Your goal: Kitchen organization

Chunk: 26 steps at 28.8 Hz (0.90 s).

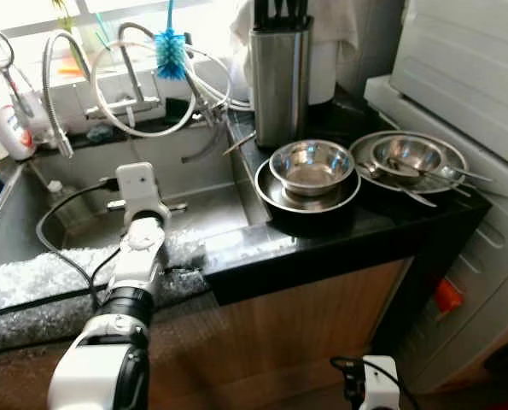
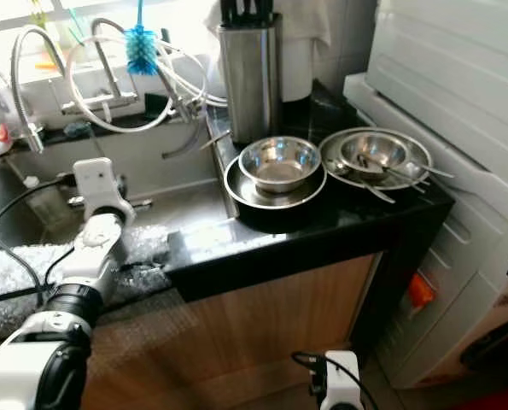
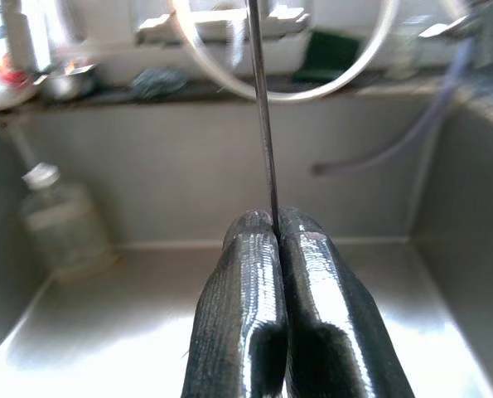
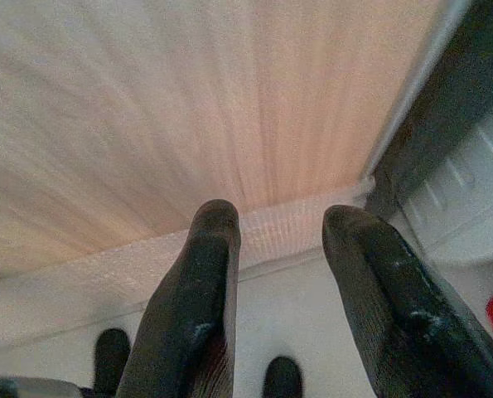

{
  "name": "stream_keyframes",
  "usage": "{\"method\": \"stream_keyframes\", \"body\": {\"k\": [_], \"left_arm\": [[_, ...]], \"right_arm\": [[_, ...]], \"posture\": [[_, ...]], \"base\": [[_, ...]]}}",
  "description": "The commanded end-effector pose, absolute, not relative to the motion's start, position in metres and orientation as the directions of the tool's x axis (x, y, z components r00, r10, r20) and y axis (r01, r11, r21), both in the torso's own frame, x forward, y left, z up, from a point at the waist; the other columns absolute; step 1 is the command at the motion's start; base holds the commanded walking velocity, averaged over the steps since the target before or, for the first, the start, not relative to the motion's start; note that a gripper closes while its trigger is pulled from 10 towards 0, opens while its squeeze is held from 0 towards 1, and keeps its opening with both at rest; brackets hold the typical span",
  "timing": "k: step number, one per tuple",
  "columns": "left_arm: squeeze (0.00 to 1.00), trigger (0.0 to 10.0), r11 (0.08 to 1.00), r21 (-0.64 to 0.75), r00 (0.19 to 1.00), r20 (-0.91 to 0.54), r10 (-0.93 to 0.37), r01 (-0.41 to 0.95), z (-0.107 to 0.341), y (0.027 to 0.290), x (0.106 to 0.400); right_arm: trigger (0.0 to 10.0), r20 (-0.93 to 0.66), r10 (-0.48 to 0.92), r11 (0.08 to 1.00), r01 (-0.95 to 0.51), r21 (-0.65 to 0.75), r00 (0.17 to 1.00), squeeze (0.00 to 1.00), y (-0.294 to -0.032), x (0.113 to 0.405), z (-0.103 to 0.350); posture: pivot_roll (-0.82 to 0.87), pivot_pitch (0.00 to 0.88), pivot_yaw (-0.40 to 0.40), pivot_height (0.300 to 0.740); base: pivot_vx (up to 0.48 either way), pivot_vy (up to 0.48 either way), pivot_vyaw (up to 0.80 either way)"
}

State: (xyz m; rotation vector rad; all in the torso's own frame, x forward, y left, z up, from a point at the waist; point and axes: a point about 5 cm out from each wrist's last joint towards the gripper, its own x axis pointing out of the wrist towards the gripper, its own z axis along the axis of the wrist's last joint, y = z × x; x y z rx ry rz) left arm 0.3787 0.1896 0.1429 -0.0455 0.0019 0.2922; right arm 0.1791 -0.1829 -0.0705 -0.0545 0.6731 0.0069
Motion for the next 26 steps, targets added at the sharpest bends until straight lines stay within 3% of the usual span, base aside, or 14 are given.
{"method": "stream_keyframes", "body": {"k": [1, 5, 6, 7, 8, 26], "left_arm": [[0.0, 10.0, 0.943, -0.019, 0.942, -0.048, 0.332, -0.333, 0.1388, 0.1993, 0.3783], [0.0, 10.0, 0.945, -0.012, 0.943, -0.066, 0.327, -0.328, 0.1327, 0.1978, 0.3764], [0.28, 10.0, 0.947, -0.011, 0.945, -0.065, 0.32, -0.322, 0.1316, 0.1963, 0.3763], [0.28, 10.0, 0.947, -0.012, 0.945, -0.066, 0.319, -0.321, 0.1313, 0.1959, 0.3765], [1.0, 10.0, 0.948, -0.011, 0.946, -0.066, 0.318, -0.319, 0.1308, 0.1952, 0.3765], [1.0, 10.0, 0.95, -0.018, 0.949, -0.048, 0.311, -0.312, 0.1333, 0.1912, 0.3779]], "right_arm": [[10.0, -0.625, 0.007, 0.998, -0.042, -0.042, 0.781, 0.0, -0.178, 0.1816, -0.0708], [10.0, -0.626, 0.005, 0.998, -0.045, -0.048, 0.78, 0.0, -0.1795, 0.1833, -0.0705], [10.0, -0.625, 0.007, 0.997, -0.05, -0.051, 0.781, 0.0, -0.1799, 0.1843, -0.0702], [10.0, -0.624, 0.008, 0.997, -0.051, -0.052, 0.781, 0.0, -0.18, 0.1847, -0.0701], [10.0, -0.623, 0.007, 0.997, -0.051, -0.052, 0.782, 0.0, -0.1804, 0.1858, -0.0697], [10.0, -0.62, 0.008, 0.997, -0.053, -0.054, 0.785, 0.0, -0.1799, 0.1907, -0.0687]], "posture": [[-0.02, 0.0, 0.116, 0.74], [-0.02, 0.0, 0.116, 0.74], [-0.02, 0.0, 0.115, 0.74], [-0.02, 0.0, 0.115, 0.74], [-0.02, 0.0, 0.115, 0.74], [-0.02, 0.0, 0.114, 0.74]], "base": [[0.0, 0.0, 0.0], [0.0, 0.0, 0.0], [0.0, 0.0, 0.0], [0.0, 0.0, 0.0], [0.0, 0.0, 0.0], [0.0, 0.0, 0.0]]}}
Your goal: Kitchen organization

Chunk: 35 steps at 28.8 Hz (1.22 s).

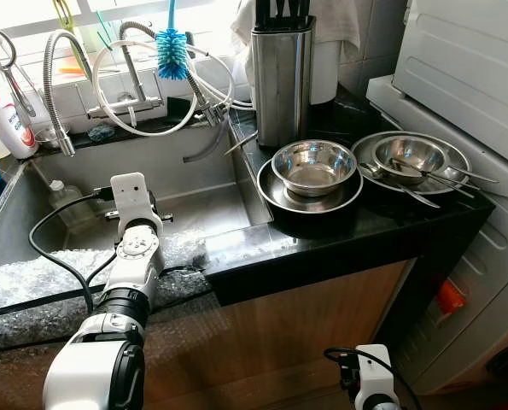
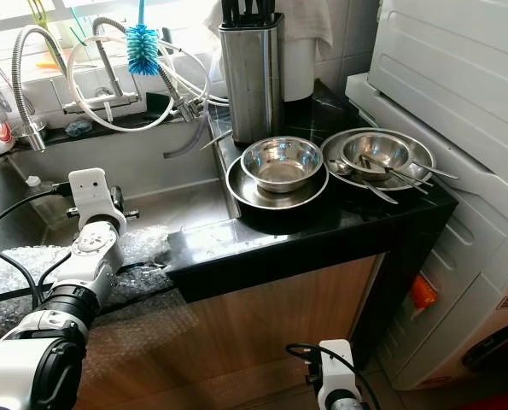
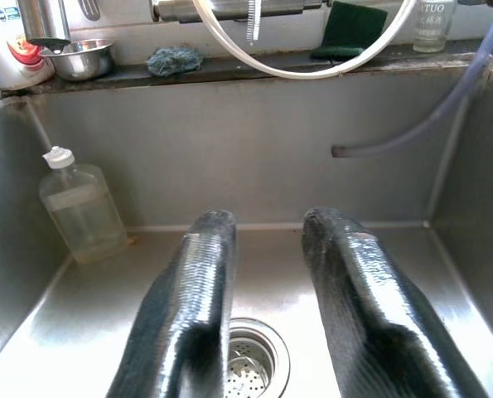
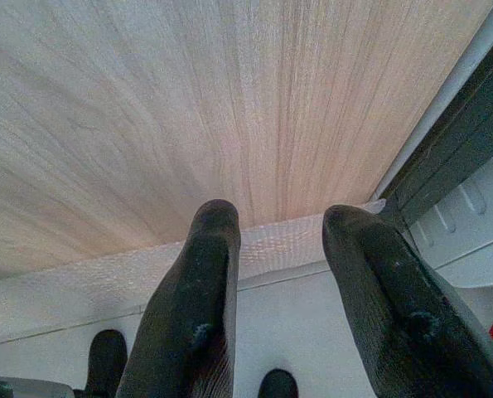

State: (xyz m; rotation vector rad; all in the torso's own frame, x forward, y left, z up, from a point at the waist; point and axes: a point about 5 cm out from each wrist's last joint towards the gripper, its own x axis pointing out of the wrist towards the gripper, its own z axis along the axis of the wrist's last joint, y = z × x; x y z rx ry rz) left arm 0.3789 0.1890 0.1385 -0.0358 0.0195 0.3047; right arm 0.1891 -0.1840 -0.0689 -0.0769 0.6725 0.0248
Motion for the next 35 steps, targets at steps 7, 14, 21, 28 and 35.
{"method": "stream_keyframes", "body": {"k": [7, 14, 21, 28, 35], "left_arm": [[0.0, 10.0, 0.964, -0.047, 0.948, 0.177, 0.266, -0.262, 0.17, 0.188, 0.381], [0.0, 10.0, 0.979, -0.04, 0.867, 0.458, 0.197, -0.202, 0.232, 0.204, 0.371], [0.0, 10.0, 0.971, 0.033, 0.867, 0.457, 0.197, -0.238, 0.216, 0.243, 0.334], [0.0, 10.0, 0.964, 0.078, 0.899, 0.388, 0.205, -0.254, 0.192, 0.259, 0.308], [0.0, 10.0, 0.969, 0.088, 0.92, 0.344, 0.19, -0.233, 0.177, 0.264, 0.274]], "right_arm": [[10.0, -0.589, 0.014, 0.997, -0.057, -0.055, 0.808, 0.0, -0.18, 0.199, -0.063], [10.0, -0.548, 0.022, 0.996, -0.066, -0.061, 0.836, 0.0, -0.18, 0.211, -0.055], [10.0, -0.519, 0.032, 0.996, -0.07, -0.054, 0.854, 0.0, -0.177, 0.214, -0.052], [10.0, -0.509, 0.038, 0.996, -0.076, -0.055, 0.86, 0.0, -0.177, 0.214, -0.051], [10.0, -0.451, 0.041, 0.996, -0.074, -0.057, 0.892, 0.0, -0.18, 0.219, -0.043]], "posture": [[-0.02, 0.0, 0.113, 0.74], [-0.02, 0.0, 0.119, 0.74], [-0.01, 0.0, 0.124, 0.74], [-0.01, 0.0, 0.124, 0.74], [-0.02, 0.0, 0.122, 0.74]], "base": [[0.0, 0.0, 0.0], [0.0, 0.0, 0.0], [0.0, 0.0, 0.0], [0.0, 0.0, 0.0], [0.0, 0.0, 0.0]]}}
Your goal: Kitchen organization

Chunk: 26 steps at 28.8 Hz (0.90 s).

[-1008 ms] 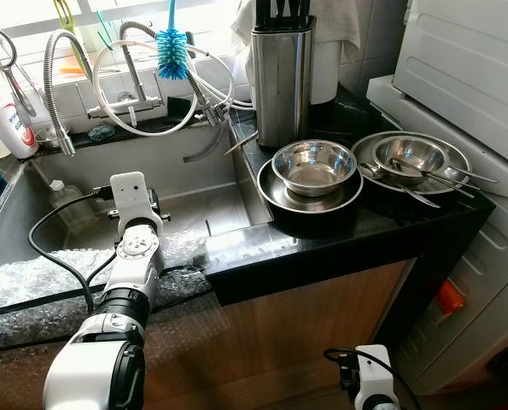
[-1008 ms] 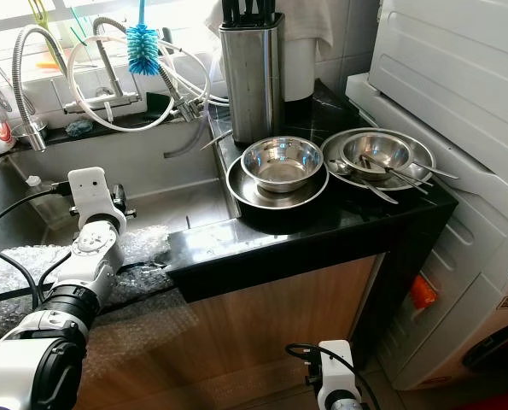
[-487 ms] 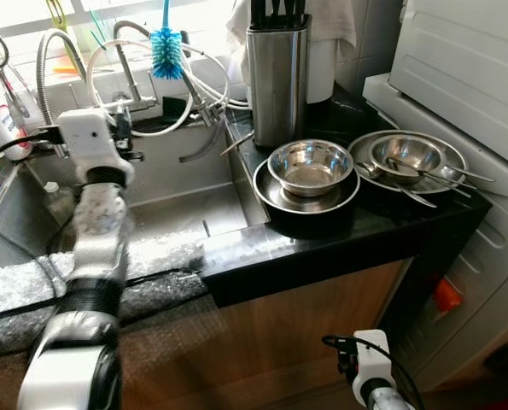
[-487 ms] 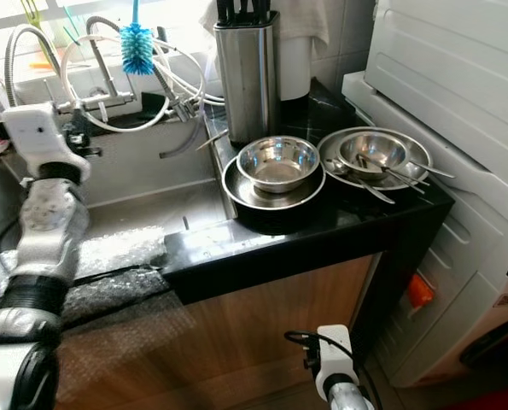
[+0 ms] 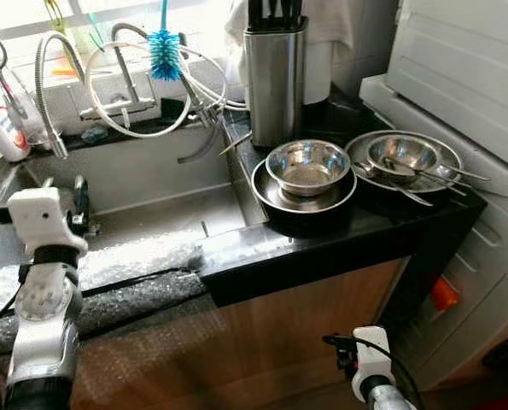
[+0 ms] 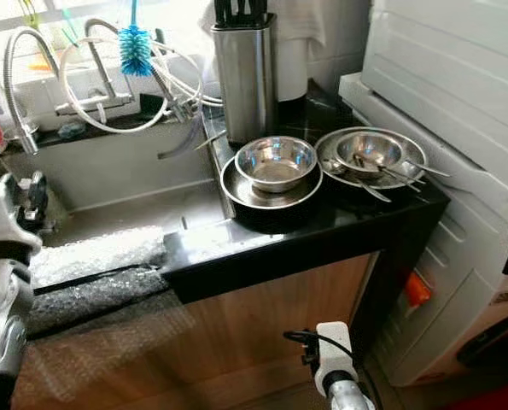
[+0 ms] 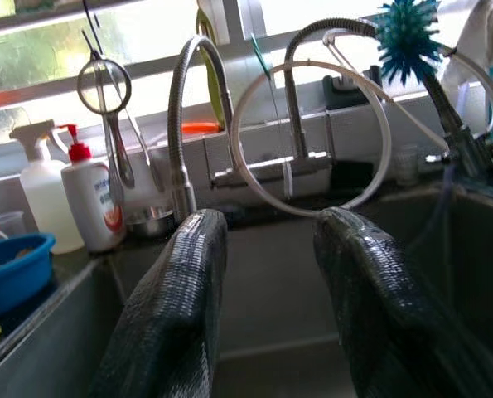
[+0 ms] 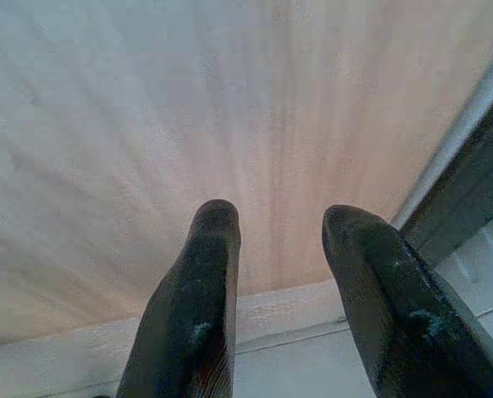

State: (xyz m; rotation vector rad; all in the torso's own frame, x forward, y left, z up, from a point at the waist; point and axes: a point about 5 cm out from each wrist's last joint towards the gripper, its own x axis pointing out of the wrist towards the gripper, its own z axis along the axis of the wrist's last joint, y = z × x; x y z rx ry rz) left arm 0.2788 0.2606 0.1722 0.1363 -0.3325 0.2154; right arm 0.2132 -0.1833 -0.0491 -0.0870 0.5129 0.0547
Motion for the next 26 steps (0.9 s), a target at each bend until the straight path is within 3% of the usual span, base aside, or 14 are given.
{"method": "stream_keyframes", "body": {"k": [1, 7, 19, 26], "left_arm": [[0.0, 10.0, 0.969, 0.086, 0.923, 0.335, 0.19, -0.231, 0.176, 0.264, 0.272], [0.0, 10.0, 0.97, 0.07, 0.942, 0.263, 0.208, -0.234, 0.157, 0.258, 0.261], [0.0, 10.0, 0.981, 0.005, 0.954, 0.234, 0.188, -0.194, 0.153, 0.235, 0.271], [0.0, 10.0, 0.983, -0.002, 0.959, 0.219, 0.181, -0.185, 0.152, 0.231, 0.272]], "right_arm": [[10.0, -0.446, 0.04, 0.996, -0.073, -0.057, 0.894, 0.0, -0.18, 0.22, -0.042], [10.0, -0.377, 0.053, 0.995, -0.079, -0.055, 0.925, 0.0, -0.178, 0.232, -0.03], [10.0, -0.132, 0.042, 0.995, -0.053, -0.082, 0.99, 0.0, -0.182, 0.273, 0.028], [10.0, -0.015, 0.038, 0.994, -0.04, -0.101, 0.999, 0.0, -0.182, 0.272, 0.068]], "posture": [[-0.02, 0.0, 0.122, 0.74], [-0.02, 0.0, 0.119, 0.74], [-0.03, 0.0, 0.121, 0.74], [-0.04, 0.0, 0.126, 0.74]], "base": [[0.0, 0.0, 0.0], [0.0, 0.0, 0.0], [0.0, 0.0, 0.0], [0.0, 0.0, 0.0]]}}
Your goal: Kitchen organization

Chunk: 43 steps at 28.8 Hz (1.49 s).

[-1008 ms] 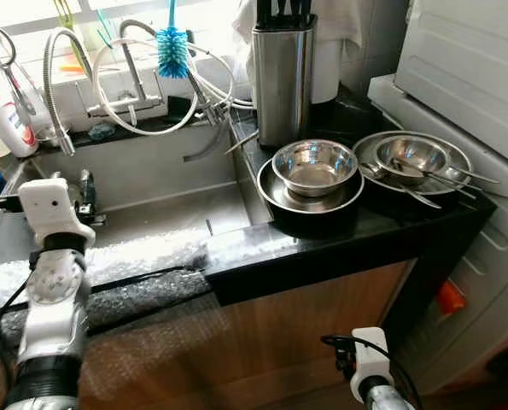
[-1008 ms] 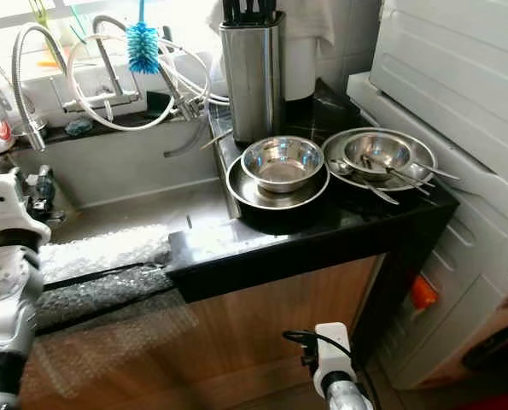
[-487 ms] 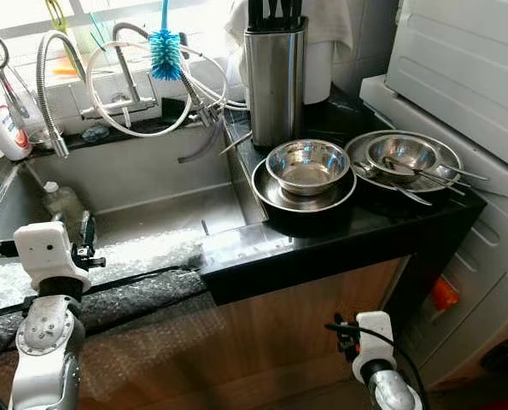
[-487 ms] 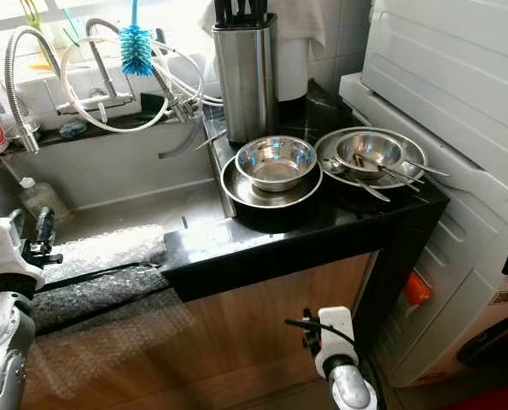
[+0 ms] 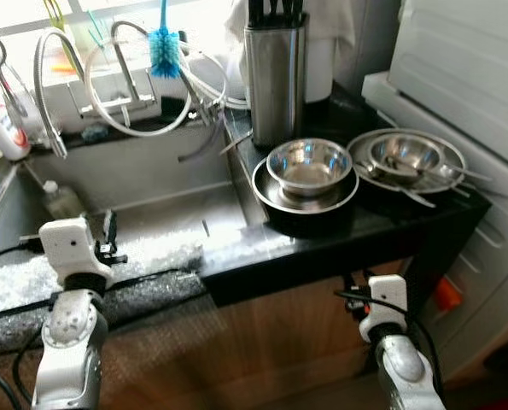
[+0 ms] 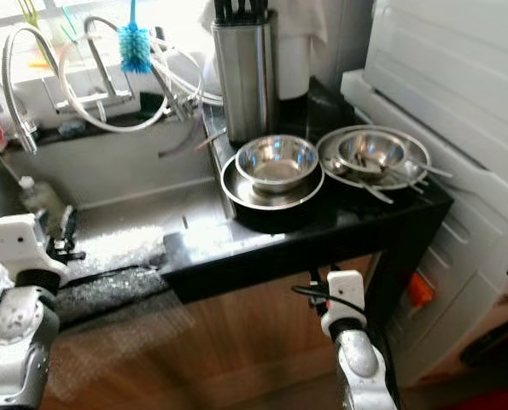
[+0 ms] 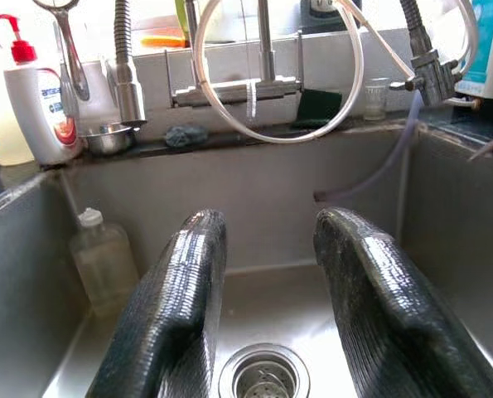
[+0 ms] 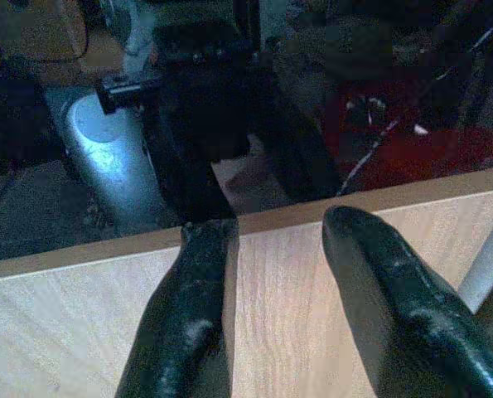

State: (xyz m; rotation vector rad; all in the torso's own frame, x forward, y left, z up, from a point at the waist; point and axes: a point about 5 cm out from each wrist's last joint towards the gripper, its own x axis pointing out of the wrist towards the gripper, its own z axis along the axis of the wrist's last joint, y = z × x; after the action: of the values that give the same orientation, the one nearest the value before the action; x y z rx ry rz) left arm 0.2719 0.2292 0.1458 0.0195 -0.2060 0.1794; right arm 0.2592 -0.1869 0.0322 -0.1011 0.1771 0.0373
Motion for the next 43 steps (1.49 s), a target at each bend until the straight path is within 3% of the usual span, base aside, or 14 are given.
{"method": "stream_keyframes", "body": {"k": [1, 11, 16, 21, 22, 25, 30, 32, 36, 43], "left_arm": [[0.0, 10.0, 0.983, -0.002, 0.959, 0.218, 0.18, -0.183, 0.152, 0.231, 0.273], [0.0, 10.0, 0.987, 0.006, 0.966, 0.205, 0.158, -0.163, 0.149, 0.227, 0.275], [0.0, 10.0, 0.987, 0.007, 0.967, 0.203, 0.154, -0.159, 0.148, 0.225, 0.276], [0.0, 10.0, 0.987, 0.003, 0.966, 0.206, 0.158, -0.162, 0.148, 0.225, 0.277], [0.0, 10.0, 0.987, 0.0, 0.965, 0.207, 0.159, -0.162, 0.148, 0.224, 0.278], [0.0, 10.0, 0.987, -0.005, 0.965, 0.209, 0.16, -0.163, 0.148, 0.222, 0.28], [0.0, 10.0, 0.986, -0.015, 0.963, 0.212, 0.167, -0.168, 0.148, 0.221, 0.281], [0.0, 10.0, 0.987, -0.015, 0.964, 0.211, 0.162, -0.163, 0.148, 0.218, 0.282], [0.0, 10.0, 0.987, -0.018, 0.964, 0.212, 0.161, -0.16, 0.147, 0.216, 0.282], [0.0, 10.0, 0.988, -0.021, 0.965, 0.208, 0.157, -0.156, 0.146, 0.213, 0.281]], "right_arm": [[10.0, -0.011, 0.03, 0.995, -0.031, -0.093, 0.999, 0.0, -0.183, 0.267, 0.07], [10.0, -0.146, -0.034, 0.994, 0.019, -0.106, 0.989, 0.0, -0.193, 0.213, 0.052], [10.0, -0.142, -0.054, 0.991, 0.036, -0.126, 0.988, 0.0, -0.197, 0.207, 0.065], [10.0, -0.011, -0.04, 0.992, 0.038, -0.123, 0.999, 0.0, -0.192, 0.229, 0.108], [10.0, 0.085, -0.009, 0.994, 0.018, -0.104, 0.996, 0.0, -0.185, 0.246, 0.139], [10.0, 0.168, 0.054, 0.991, -0.033, -0.128, 0.984, 0.0, -0.174, 0.27, 0.174], [10.0, 0.178, 0.077, 0.984, -0.046, -0.172, 0.981, 0.0, -0.171, 0.282, 0.187], [10.0, 0.232, 0.158, 0.984, -0.133, -0.119, 0.96, 0.0, -0.163, 0.299, 0.204], [10.0, 0.194, 0.31, 0.934, -0.26, -0.243, 0.931, 0.0, -0.15, 0.322, 0.218], [10.0, 0.182, 0.303, 0.937, -0.256, -0.239, 0.936, 0.0, -0.158, 0.349, 0.24]], "posture": [[-0.04, 0.0, 0.128, 0.74], [-0.06, 0.0, 0.131, 0.74], [-0.06, 0.0, 0.13, 0.74], [-0.07, 0.0, 0.13, 0.74], [-0.07, 0.0, 0.13, 0.74], [-0.07, 0.0, 0.128, 0.74], [-0.07, 0.0, 0.127, 0.74], [-0.06, 0.0, 0.118, 0.74], [-0.05, 0.0, 0.111, 0.74], [-0.04, 0.0, 0.108, 0.74]], "base": [[0.0, 0.0, 0.0], [0.0, 0.0, 0.0], [0.0, 0.0, 0.0], [0.0, 0.0, 0.0], [0.0, 0.0, 0.0], [0.0, 0.0, 0.0], [0.0, 0.0, 0.0], [0.0, 0.0, 0.0], [0.0, 0.0, 0.0], [0.0, 0.0, 0.0]]}}
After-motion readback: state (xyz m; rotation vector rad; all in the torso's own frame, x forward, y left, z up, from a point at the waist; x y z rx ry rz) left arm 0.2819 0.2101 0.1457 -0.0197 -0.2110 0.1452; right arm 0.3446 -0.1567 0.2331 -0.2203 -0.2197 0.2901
